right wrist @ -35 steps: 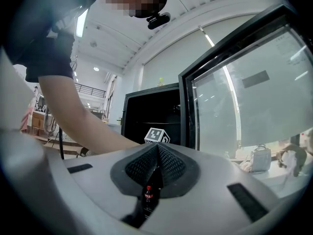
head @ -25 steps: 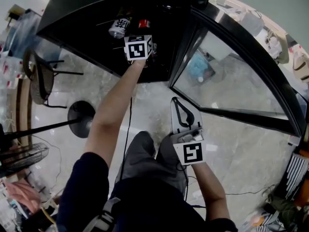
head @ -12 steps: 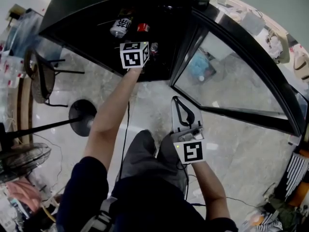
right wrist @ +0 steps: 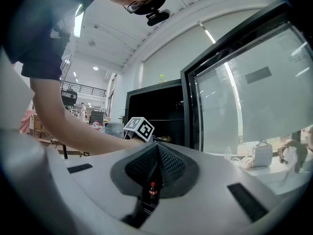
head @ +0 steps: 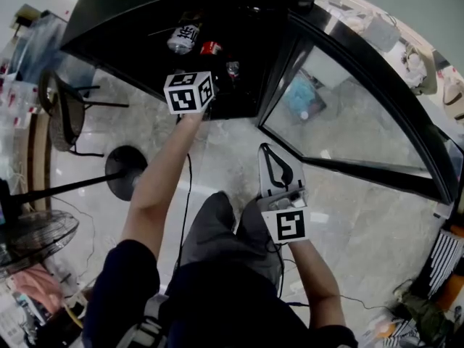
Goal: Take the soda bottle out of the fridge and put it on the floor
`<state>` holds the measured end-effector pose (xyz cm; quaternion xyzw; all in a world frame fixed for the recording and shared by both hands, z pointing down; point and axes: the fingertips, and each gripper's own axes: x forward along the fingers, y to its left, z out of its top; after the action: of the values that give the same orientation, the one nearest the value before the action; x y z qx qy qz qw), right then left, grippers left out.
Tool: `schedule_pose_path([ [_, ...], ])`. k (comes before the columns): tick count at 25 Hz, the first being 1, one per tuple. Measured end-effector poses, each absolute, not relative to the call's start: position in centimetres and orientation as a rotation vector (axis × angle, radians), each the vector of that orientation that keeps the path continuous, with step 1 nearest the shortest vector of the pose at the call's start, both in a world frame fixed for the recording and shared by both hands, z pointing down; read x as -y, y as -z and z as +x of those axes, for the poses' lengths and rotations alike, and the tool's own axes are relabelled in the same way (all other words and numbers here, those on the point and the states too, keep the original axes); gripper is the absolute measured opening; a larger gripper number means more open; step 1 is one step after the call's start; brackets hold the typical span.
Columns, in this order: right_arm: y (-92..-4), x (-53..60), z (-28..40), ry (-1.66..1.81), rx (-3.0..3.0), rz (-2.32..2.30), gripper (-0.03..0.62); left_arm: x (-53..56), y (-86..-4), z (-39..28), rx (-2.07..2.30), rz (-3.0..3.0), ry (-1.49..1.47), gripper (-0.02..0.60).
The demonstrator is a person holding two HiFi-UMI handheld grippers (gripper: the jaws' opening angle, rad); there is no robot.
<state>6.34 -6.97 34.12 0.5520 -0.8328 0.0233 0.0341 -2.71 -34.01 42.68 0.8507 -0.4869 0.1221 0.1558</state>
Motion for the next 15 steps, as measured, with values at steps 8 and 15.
schedule_pose_path([
  [8,-34.0,6.9,6.1,-0.085,2.567,1.679,0.017,30.3,-40.5,-4.8,1.327,2.484,-0.406,0.291],
  [15,-34.8,6.5,6.1,-0.103,2.553,1.647,0.017,25.4,-40.8,-6.7,1.236,2.459,-0.418,0.29],
])
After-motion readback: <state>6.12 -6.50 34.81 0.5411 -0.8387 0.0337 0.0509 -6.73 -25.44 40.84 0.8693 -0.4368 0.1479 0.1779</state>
